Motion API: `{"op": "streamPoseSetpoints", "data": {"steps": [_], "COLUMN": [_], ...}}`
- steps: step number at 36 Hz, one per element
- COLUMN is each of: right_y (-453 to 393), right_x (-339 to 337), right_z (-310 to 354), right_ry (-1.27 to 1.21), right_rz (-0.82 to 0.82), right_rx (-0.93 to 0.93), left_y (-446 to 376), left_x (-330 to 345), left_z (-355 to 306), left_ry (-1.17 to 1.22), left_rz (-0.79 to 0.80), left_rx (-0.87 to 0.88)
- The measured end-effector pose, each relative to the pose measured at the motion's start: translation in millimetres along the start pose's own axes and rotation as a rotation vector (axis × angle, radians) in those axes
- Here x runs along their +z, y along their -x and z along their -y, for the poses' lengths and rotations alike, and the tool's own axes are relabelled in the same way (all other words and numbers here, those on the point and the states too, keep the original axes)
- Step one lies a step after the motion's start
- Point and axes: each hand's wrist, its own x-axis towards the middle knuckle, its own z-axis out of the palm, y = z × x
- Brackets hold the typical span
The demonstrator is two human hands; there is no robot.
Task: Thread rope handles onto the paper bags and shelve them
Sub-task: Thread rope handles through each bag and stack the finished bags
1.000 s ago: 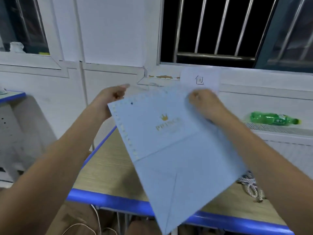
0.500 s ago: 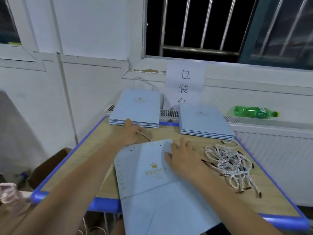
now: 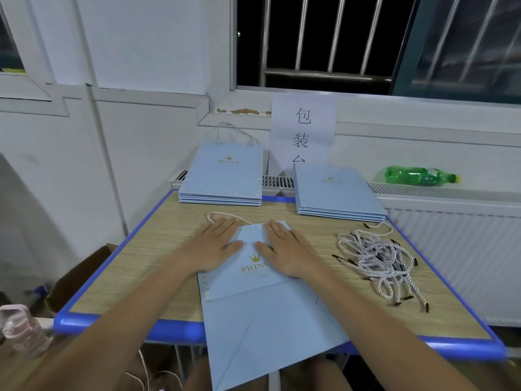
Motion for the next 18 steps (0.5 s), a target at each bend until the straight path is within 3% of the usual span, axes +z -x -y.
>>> {"op": "streamPoseSetpoints", "data": {"steps": [2,6,10,15,18], "right_y": [0.1,14.4,28.7,53.5,58.9], "right_x": [-2.1,-24.8,-49.3,-73.6,-67.2], "right_z": [-2.0,-8.7,-33.9,-61.6,-61.9], "right_ry": [-0.080,-0.321,-0.092,0.209,0.392], "right_rz": [-0.065,-0.192,-0.274,-0.008,0.021], "right_rx": [-0.002,-0.001,0.091,0.229,0.241], "left_y": [-2.2,4.6,8.2,9.2,10.2], "left_x": [2.6,1.3,1.9,0.9,1.5], "left_z": [4.6,9.1,16.5,14.2,9.5], "left_ry": [0.066,0.256,0.323,0.269,0.249], "left_rz": [-0.035,-0.253,-0.316,-0.315,-0.323], "left_rx": [0.004,0.021,-0.037,-0.089,-0.154]}}
